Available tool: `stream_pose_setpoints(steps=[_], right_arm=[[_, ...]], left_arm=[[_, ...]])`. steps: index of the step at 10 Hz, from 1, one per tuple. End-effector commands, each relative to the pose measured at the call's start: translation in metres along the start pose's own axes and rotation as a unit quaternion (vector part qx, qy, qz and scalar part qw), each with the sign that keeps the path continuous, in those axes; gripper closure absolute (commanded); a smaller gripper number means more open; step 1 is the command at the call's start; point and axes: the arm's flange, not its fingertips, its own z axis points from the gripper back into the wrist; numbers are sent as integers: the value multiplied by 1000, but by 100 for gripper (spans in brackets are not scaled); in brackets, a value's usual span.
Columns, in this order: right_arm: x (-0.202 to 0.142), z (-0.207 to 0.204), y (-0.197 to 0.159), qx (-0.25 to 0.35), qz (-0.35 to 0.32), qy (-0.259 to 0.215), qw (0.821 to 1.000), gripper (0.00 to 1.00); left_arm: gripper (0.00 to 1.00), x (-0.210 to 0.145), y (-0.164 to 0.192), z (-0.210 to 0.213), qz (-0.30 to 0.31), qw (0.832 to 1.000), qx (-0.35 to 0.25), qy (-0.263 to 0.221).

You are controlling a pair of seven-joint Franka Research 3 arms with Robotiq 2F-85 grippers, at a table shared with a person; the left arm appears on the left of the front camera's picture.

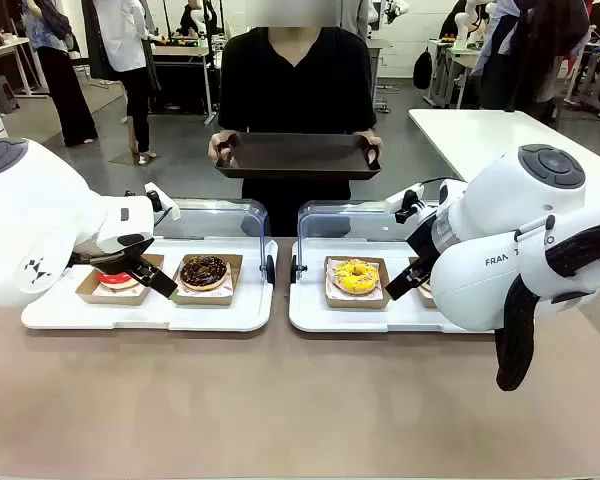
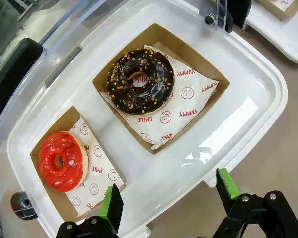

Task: Provide the desired donut to the person.
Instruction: Pick up and lift the Paper togo box containing the Donut pointed at by the person.

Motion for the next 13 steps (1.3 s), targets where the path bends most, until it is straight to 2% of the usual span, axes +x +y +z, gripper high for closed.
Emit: stream_pose_setpoints(steps=[1,13], right_arm=[[0,0,0,0,0,0,1000,0],[0,0,0,0,0,0,1000,0]], left_arm=[[0,0,0,0,0,1000,0,0],[0,0,0,0,0,1000,0,0]])
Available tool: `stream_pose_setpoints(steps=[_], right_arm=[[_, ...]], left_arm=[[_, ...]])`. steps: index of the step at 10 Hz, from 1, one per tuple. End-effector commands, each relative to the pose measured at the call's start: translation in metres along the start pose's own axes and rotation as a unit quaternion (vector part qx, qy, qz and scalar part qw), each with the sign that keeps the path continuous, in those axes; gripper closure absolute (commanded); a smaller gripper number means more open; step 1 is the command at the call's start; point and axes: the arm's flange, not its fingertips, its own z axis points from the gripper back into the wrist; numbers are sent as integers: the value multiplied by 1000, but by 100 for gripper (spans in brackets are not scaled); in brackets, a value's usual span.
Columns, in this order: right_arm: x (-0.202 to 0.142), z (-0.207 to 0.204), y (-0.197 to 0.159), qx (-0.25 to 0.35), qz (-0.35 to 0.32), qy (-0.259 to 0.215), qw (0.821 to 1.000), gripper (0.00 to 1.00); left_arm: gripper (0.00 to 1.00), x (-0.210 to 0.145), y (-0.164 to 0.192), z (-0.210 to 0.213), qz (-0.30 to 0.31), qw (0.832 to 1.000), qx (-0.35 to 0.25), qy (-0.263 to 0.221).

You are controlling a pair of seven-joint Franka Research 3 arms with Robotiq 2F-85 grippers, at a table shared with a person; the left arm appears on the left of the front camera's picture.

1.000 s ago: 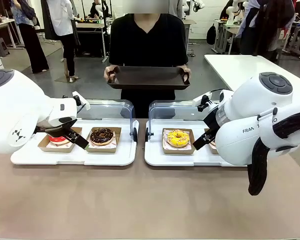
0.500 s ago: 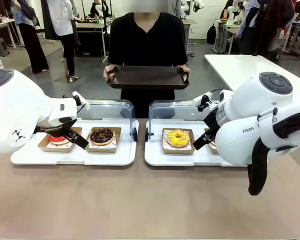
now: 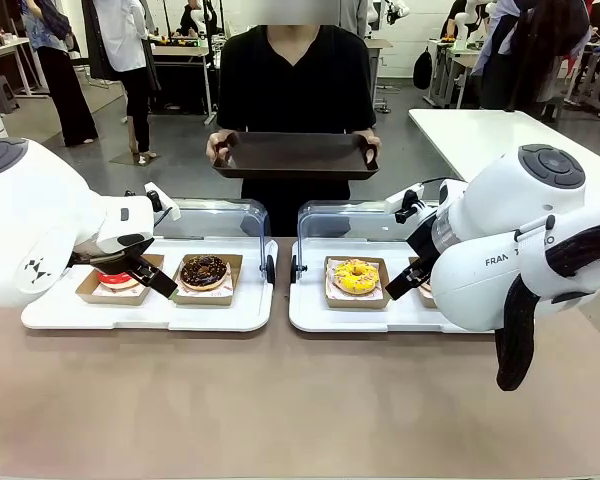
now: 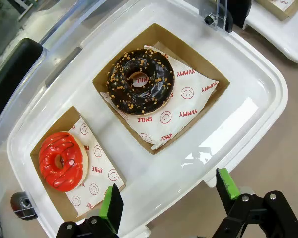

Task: Provide the desired donut to the person.
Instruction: Pick up and lift the Paper togo box containing the Donut pointed at by the person.

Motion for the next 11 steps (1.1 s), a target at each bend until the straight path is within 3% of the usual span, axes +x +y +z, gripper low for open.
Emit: stream_pose_setpoints(steps=[1,4,7,11], right_arm=[[0,0,0,0,0,0,1000,0],[9,17,0,-19,-8,14,1000,0],[30,106,-6,-10,0,52,999,0],[68,208,-10,-12,15,95,995,0]], left_arm=[[0,0,0,0,0,1000,0,0],[0,0,0,0,0,1000,0,0],[0,19,-7,82,-24,998,-48,40],[0,66,-5,191,-24,999,-2,41]])
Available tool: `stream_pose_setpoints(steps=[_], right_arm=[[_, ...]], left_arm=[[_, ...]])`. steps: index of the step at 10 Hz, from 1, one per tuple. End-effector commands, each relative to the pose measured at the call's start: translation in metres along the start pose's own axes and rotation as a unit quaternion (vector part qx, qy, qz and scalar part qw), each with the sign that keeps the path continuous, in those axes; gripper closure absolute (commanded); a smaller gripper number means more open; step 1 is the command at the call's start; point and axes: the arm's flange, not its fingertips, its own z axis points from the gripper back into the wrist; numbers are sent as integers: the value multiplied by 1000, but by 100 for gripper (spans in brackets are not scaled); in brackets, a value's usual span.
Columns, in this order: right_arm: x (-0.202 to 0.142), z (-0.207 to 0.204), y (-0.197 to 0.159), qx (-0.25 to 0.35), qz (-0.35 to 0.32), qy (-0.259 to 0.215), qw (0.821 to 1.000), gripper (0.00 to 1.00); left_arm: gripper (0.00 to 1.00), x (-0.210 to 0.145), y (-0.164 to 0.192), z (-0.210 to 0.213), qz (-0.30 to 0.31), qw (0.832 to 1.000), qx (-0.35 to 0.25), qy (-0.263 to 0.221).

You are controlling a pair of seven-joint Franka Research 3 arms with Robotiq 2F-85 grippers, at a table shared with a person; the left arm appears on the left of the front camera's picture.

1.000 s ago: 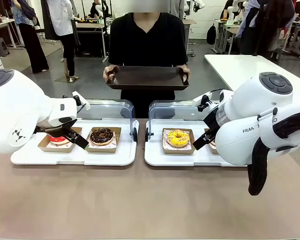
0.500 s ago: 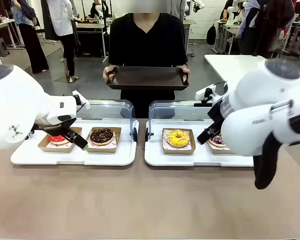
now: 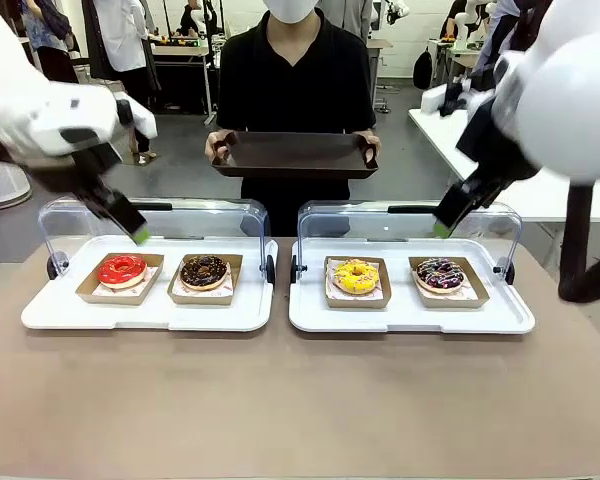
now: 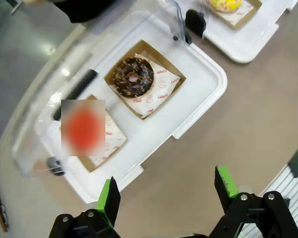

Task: Provide the desired donut to the person.
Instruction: Pick up and lift the Paper togo box containing the Donut pointed at by the person.

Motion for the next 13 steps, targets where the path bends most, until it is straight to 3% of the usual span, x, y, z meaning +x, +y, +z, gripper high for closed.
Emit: stream_pose_setpoints(steps=[1,2,3,7,9,13], right_arm=[[16,19,-3,-13,0,11,1000,0],[16,22,-2,-14,1,15,1000,0],[7,21,-1,0,1,2,1000,0],[10,27,-1,1,2,6,1000,0],[-8,18,-64,183,-1,-52,982,0],[-63,7,-157,311,20,-212,926,0]], left_arm=[[0,16,2,26,2,999,31,12],[0,18,2,34,9,999,53,5],[0,10,2,27,-1,1000,8,-2],[0,13,2,32,0,1000,18,6],[0,-2,57,50,0,984,-168,-66],[0,-48,133,79,-72,929,-309,-192]])
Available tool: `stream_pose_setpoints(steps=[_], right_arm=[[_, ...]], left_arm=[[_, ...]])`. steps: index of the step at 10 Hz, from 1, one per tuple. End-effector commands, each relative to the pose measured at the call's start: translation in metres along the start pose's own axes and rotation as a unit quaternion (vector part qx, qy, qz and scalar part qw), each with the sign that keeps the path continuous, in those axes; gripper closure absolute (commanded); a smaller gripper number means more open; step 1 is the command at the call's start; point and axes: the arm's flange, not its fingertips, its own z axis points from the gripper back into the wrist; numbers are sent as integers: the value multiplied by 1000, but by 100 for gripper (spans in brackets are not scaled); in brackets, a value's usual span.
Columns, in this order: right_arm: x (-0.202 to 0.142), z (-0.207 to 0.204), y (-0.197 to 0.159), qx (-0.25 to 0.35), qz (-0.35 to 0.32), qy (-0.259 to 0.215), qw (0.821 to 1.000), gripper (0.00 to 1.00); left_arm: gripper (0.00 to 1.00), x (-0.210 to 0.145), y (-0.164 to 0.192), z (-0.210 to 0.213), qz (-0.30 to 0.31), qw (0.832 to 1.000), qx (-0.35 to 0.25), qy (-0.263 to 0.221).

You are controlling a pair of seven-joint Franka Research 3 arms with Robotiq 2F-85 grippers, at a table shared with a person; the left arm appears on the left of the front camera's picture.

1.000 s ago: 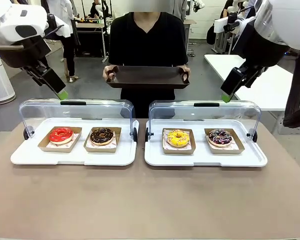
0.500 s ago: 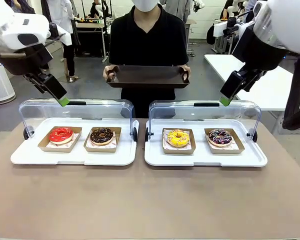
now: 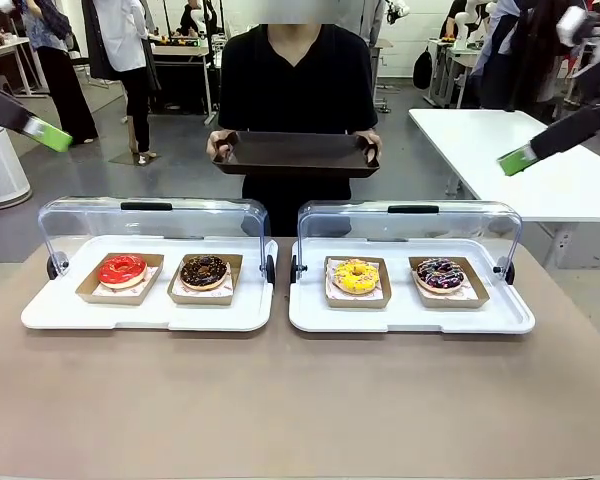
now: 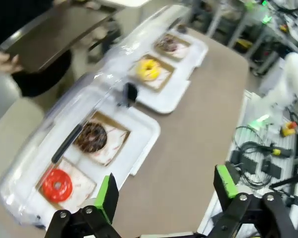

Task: Provide the desired donut to the person.
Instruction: Pick up and lift the Paper togo box containing the Donut pointed at by the person.

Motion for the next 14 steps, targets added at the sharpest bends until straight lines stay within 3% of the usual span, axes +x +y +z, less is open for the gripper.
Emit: stream_pose_setpoints(steps=[1,3,4,8,12,14], right_arm=[[-18,13,-26,62,17,-52,997,0],[-51,36,-51,100,41,-135,985,0],[-62,42,-60,107,33,-148,983,0],[-89,60,-56,110,49,-126,985,0],[-96,69,-46,91,60,-132,985,0],[-97,69,-54,100,38,-130,986,0]], left_arm=[[0,-15,23,26,-22,998,-53,-19],[0,-50,43,48,-29,996,-63,-46],[0,-62,50,55,-30,996,-59,-58],[0,-102,56,85,-31,995,-34,-84],[0,-113,57,87,-7,999,-11,-51],[0,-115,60,96,-8,997,-21,-69]])
